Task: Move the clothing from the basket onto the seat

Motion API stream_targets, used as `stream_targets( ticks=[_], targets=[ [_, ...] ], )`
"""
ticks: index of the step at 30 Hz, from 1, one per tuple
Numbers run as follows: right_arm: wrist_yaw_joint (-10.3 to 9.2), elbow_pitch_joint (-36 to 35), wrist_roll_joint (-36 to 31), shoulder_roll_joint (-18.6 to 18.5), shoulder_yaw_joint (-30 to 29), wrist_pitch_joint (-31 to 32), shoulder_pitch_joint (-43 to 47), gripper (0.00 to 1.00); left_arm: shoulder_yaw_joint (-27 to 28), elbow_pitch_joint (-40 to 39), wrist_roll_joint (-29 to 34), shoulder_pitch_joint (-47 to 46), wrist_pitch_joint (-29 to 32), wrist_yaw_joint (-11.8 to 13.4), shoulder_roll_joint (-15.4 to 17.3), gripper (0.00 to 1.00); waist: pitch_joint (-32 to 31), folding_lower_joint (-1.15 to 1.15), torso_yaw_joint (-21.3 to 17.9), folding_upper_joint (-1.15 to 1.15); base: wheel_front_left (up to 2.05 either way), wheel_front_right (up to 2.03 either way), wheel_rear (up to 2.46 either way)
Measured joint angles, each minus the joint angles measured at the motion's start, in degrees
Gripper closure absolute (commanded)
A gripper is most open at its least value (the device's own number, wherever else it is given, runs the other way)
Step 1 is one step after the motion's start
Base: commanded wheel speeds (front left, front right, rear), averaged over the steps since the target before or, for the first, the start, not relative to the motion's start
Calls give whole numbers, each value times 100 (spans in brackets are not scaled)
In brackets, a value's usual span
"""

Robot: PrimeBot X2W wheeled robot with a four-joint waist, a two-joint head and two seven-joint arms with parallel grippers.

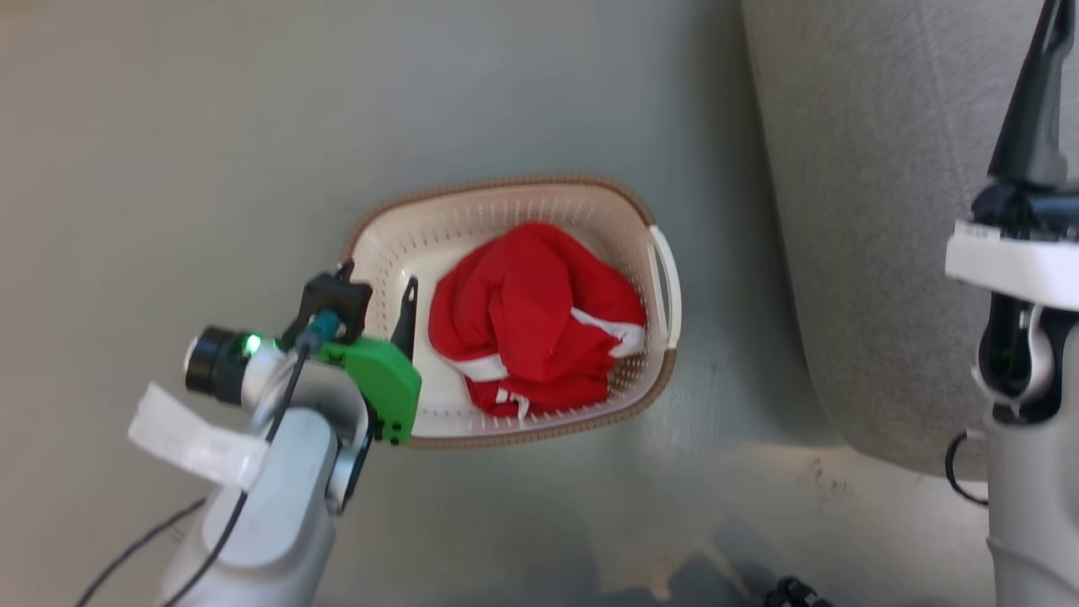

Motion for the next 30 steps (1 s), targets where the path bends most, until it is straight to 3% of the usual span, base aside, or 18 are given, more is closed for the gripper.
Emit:
stream_targets(
  ticks=[16, 30],
  targets=[
    [0, 5, -23, 2, 240, -1, -1072, 0, -256, 1060, 45, -956, -87, -151, -169, 0, 1263, 0, -53, 0, 0, 0, 0],
    [-15, 135, -56, 10, 307, -1, -1412, 0, -624, 1564, 29, -1516, -369, -327, -190, 0, 1843, -1, -268, 0, 0, 0, 0]
  ],
)
